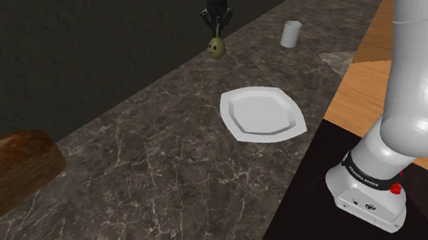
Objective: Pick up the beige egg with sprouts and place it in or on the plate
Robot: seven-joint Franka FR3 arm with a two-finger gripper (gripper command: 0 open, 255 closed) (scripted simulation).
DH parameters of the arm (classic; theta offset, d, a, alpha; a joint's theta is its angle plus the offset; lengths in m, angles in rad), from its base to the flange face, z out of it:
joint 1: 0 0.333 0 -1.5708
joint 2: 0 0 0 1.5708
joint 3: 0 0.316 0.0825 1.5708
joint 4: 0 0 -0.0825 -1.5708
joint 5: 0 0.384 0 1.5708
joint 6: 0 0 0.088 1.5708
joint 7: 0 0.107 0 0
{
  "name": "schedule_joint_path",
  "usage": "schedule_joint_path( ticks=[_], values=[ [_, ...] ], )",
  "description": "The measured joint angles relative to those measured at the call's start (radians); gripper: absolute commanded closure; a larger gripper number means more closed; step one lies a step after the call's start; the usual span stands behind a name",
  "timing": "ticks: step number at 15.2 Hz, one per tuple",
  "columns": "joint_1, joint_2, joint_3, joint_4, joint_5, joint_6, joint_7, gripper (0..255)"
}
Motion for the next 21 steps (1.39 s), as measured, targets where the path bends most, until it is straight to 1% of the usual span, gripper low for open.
schedule_joint_path(
  ticks=[3,9,10,11,15,21],
  values=[
    [0.002,-0.012,0.0,0.023,-0.001,-0.034,0.005,255],
    [-0.004,-0.005,-0.001,0.114,-0.002,-0.119,0.005,255],
    [0.001,-0.027,-0.001,0.089,-0.004,-0.116,0.01,255],
    [0.008,-0.065,0.0,0.036,-0.006,-0.101,0.015,255],
    [0.035,-0.243,0.005,-0.216,-0.019,-0.025,0.039,255],
    [0.066,-0.487,0.023,-0.518,-0.035,0.037,0.087,255]
  ],
)
